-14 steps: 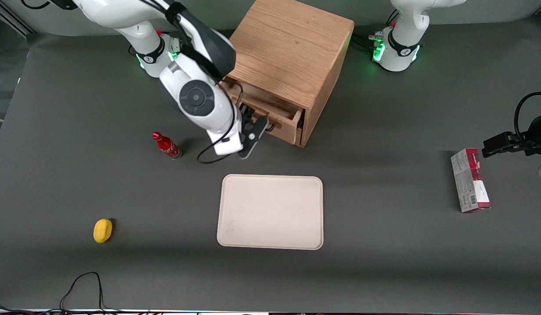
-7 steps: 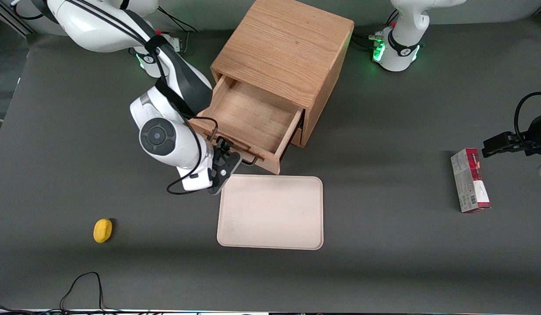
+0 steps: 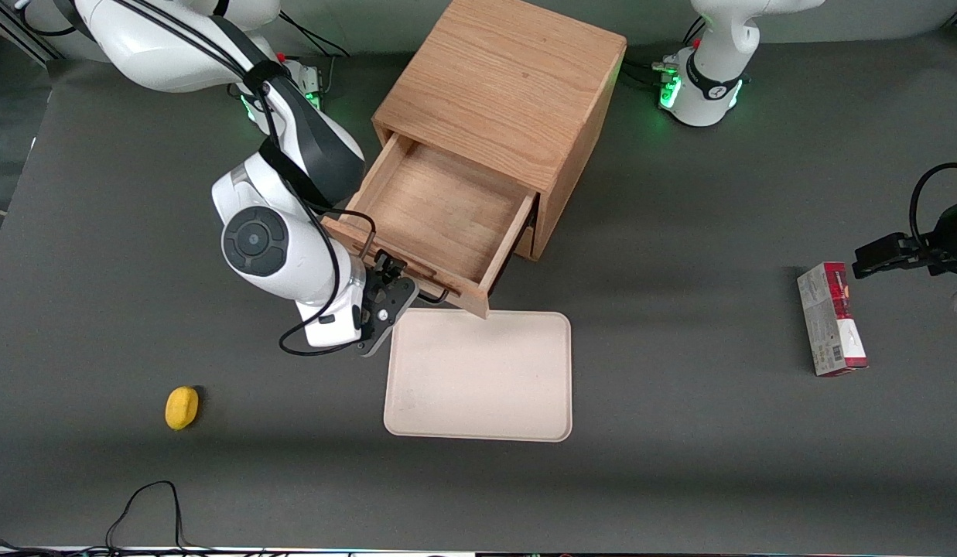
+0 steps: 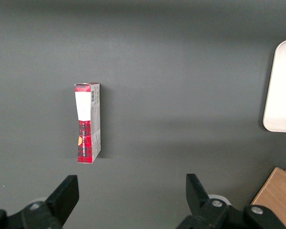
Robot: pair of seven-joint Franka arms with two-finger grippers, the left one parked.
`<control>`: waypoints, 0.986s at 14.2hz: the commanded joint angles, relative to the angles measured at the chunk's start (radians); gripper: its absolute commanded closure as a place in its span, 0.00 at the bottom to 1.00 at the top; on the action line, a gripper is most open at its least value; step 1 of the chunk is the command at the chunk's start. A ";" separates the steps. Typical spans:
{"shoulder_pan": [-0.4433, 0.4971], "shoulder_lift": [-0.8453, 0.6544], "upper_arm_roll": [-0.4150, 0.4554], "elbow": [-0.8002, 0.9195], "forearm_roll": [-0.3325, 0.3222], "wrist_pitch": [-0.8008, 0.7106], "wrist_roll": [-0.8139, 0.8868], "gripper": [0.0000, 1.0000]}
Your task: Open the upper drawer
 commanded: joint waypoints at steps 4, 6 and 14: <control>-0.018 -0.039 -0.075 0.224 -0.160 -0.050 -0.008 0.00; -0.023 -0.097 -0.121 0.213 -0.128 -0.056 0.017 0.00; -0.017 -0.542 -0.403 -0.291 0.076 -0.172 0.416 0.00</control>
